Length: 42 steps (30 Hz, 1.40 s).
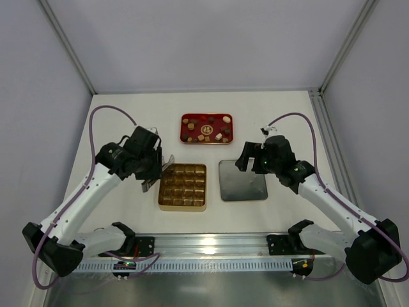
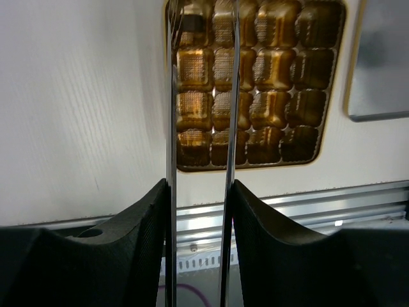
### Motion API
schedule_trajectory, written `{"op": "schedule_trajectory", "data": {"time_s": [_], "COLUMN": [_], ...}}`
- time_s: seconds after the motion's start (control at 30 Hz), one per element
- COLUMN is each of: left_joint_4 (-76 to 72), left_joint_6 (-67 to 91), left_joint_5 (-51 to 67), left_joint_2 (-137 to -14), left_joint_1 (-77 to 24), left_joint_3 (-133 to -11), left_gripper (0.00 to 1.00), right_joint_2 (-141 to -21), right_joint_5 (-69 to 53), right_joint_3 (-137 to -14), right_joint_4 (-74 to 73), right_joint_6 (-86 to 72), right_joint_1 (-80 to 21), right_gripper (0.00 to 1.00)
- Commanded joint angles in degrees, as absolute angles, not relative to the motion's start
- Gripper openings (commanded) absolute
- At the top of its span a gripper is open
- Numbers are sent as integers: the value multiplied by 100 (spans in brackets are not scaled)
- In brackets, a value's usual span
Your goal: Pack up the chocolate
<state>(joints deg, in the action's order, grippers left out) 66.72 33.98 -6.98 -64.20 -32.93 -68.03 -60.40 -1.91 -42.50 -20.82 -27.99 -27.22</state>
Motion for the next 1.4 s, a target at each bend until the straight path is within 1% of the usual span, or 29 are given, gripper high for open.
{"op": "schedule_trajectory", "data": {"time_s": [0.0,0.2,0.4,0.67,0.87,0.9,1.3,1.37], "left_joint_4": [6565,6241,5670,5379,5300,5309,5326,5370], "left_joint_6": [3261,3155,2909,2558,2391,2365,2022,1987], "left_joint_5": [-519,-212,-18,211,202,193,53,-149], "left_joint_2": [-6599,-7311,-8506,-10070,-10739,-10888,-11610,-11724], "left_joint_1": [-3313,-3322,-3375,-3585,-3656,-3656,-3700,-3700], "left_joint_3": [-7548,-8393,-9175,-10308,-10801,-10863,-11461,-11522], "left_gripper": [43,43,44,45,46,46,46,46], "right_joint_2": [-5880,-5731,-5432,-5080,-4940,-4931,-4834,-4843], "right_joint_5": [-176,-70,-88,-26,-26,156,211,202], "right_joint_3": [-4385,-4561,-4605,-4579,-4579,-4579,-4579,-4588], "right_joint_4": [-1977,-2223,-2496,-2839,-2953,-2962,-3059,-3059], "right_joint_6": [-2795,-2716,-2707,-2716,-2725,-2725,-2689,-2672], "right_joint_1": [-2751,-2751,-2751,-2751,-2751,-2751,-2742,-2751], "right_gripper": [100,100,100,100,100,100,100,100]}}
